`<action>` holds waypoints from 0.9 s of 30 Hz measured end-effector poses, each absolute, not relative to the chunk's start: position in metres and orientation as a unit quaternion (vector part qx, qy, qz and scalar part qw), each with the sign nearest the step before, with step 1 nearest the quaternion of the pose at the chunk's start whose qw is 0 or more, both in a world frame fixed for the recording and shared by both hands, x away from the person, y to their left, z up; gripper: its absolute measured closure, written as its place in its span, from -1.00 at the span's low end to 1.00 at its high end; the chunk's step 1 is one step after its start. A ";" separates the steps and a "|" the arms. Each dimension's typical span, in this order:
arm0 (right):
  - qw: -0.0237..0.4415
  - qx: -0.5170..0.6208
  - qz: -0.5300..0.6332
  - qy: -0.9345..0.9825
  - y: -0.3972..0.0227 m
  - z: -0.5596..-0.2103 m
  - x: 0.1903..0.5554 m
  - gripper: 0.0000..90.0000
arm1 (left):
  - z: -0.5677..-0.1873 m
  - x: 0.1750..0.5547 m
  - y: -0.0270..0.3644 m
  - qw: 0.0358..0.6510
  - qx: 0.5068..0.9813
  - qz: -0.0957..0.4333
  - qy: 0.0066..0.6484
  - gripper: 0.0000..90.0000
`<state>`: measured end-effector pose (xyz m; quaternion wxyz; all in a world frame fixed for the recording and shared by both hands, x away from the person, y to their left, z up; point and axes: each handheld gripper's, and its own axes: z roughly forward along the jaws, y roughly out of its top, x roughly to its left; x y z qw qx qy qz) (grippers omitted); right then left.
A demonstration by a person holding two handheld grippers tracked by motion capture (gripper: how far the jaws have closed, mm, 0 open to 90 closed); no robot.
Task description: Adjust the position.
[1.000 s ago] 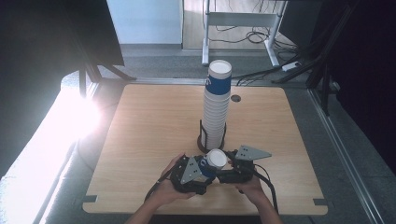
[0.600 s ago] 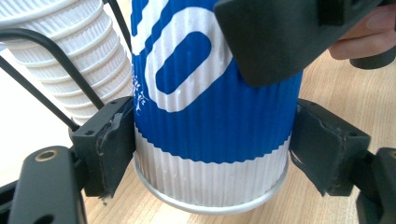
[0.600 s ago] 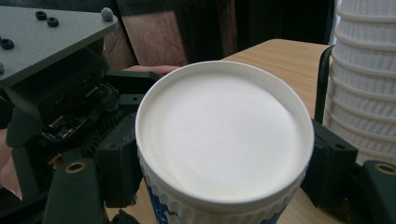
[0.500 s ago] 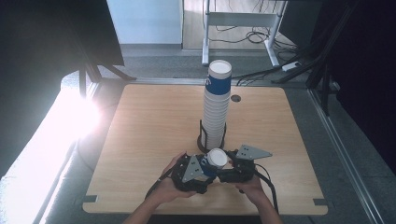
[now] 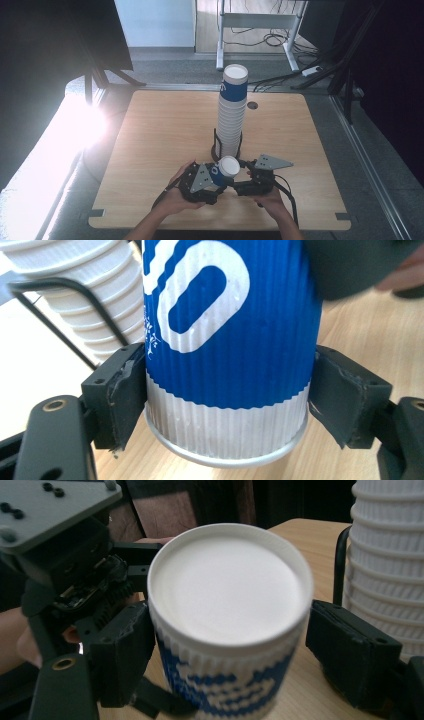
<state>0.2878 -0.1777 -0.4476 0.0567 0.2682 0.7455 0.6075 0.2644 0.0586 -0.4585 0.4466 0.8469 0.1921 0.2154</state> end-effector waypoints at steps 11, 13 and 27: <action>0.078 0.249 0.569 0.780 -0.188 -0.436 0.288 -0.53 | -0.452 0.272 0.081 0.400 0.864 0.244 0.184 -0.54; 0.082 0.243 0.547 0.797 -0.186 -0.435 0.290 -0.53 | -0.451 0.273 0.081 0.396 0.866 0.247 0.180 -0.54; 0.084 0.205 0.427 0.877 -0.183 -0.411 0.304 -0.53 | -0.445 0.277 0.072 0.345 0.887 0.270 0.146 -0.54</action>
